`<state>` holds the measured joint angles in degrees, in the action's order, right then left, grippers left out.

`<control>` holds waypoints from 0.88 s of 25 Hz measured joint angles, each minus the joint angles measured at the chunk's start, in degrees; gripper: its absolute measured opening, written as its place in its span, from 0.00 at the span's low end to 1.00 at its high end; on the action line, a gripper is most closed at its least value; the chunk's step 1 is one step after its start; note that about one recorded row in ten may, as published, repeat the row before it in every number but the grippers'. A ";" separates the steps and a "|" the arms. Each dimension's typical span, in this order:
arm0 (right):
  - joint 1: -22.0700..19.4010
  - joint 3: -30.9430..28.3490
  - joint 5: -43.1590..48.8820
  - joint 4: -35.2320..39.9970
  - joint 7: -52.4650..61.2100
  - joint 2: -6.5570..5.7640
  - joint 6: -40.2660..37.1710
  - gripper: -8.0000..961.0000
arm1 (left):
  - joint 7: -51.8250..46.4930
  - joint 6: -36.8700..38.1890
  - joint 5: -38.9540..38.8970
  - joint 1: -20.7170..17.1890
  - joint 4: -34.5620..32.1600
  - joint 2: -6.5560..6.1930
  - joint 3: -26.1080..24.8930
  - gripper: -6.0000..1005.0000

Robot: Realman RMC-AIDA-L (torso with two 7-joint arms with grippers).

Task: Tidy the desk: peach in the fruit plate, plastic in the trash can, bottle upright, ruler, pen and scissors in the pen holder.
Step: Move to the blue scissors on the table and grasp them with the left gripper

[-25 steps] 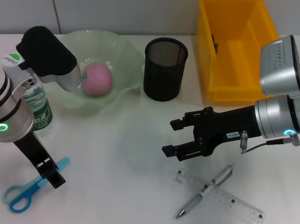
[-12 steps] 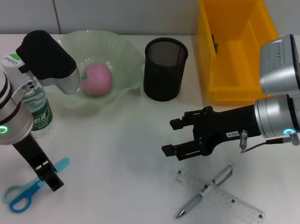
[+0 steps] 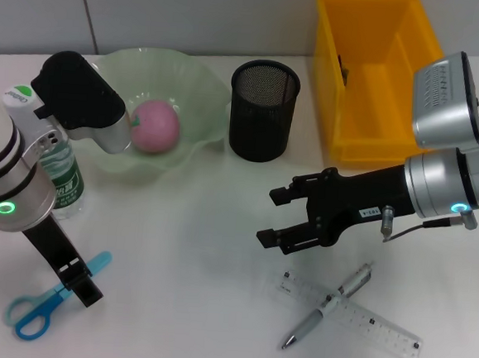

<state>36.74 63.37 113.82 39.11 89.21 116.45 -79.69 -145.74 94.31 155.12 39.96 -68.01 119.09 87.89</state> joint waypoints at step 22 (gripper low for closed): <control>-0.17 0.00 -0.08 0.00 0.00 0.02 0.06 0.81 | 0.80 -1.41 -0.11 0.63 2.76 0.00 0.08 0.62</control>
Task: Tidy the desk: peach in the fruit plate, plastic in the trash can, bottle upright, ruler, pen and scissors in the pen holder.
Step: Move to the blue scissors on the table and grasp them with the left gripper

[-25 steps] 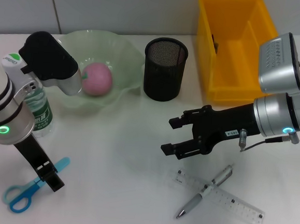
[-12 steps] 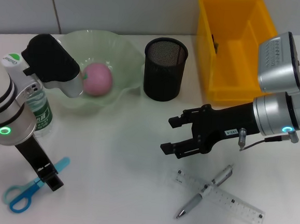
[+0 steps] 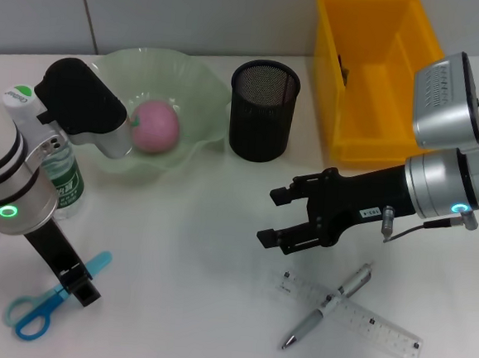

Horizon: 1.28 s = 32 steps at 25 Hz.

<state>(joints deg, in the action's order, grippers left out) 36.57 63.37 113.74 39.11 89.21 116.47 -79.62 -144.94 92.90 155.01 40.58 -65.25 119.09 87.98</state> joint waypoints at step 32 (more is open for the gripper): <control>0.16 0.00 0.03 0.00 0.56 0.03 0.00 0.81 | 0.72 -1.11 0.37 0.58 1.86 0.00 0.00 0.53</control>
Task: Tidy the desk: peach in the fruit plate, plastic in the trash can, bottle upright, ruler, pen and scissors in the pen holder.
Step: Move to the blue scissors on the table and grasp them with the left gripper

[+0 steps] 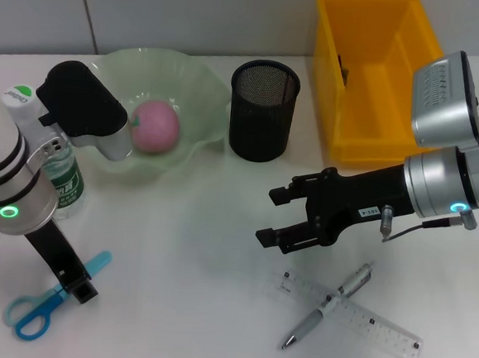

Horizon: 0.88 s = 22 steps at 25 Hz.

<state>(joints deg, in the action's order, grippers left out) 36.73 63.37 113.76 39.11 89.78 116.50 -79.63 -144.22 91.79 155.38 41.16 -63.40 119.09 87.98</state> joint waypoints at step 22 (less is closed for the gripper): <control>0.09 0.00 0.06 0.00 0.13 0.00 0.62 0.81 | 1.32 -0.39 0.01 0.78 0.75 0.00 0.00 0.51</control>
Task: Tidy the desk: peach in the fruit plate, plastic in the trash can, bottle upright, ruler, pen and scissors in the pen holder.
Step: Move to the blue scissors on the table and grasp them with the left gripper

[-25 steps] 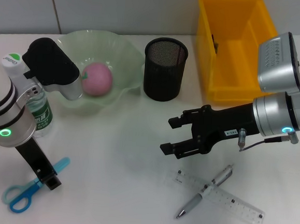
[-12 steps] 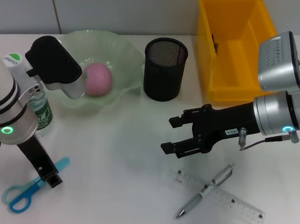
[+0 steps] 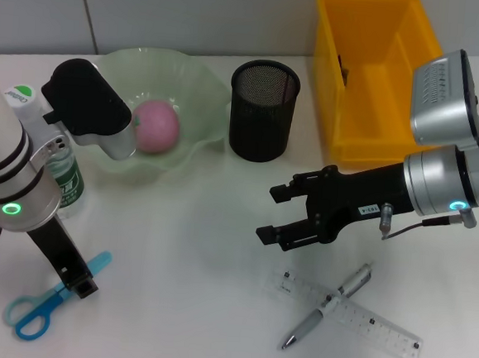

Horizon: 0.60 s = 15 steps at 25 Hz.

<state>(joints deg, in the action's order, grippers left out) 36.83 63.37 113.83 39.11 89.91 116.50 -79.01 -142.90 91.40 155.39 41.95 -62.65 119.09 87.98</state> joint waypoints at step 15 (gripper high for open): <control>-0.35 0.00 -0.11 0.00 0.00 0.04 0.00 0.81 | -0.01 -0.90 0.64 0.89 2.47 0.00 0.00 0.43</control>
<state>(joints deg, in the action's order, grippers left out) 36.47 63.37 113.72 39.11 89.91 116.54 -79.01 -142.91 90.50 156.03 42.84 -60.17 119.09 87.98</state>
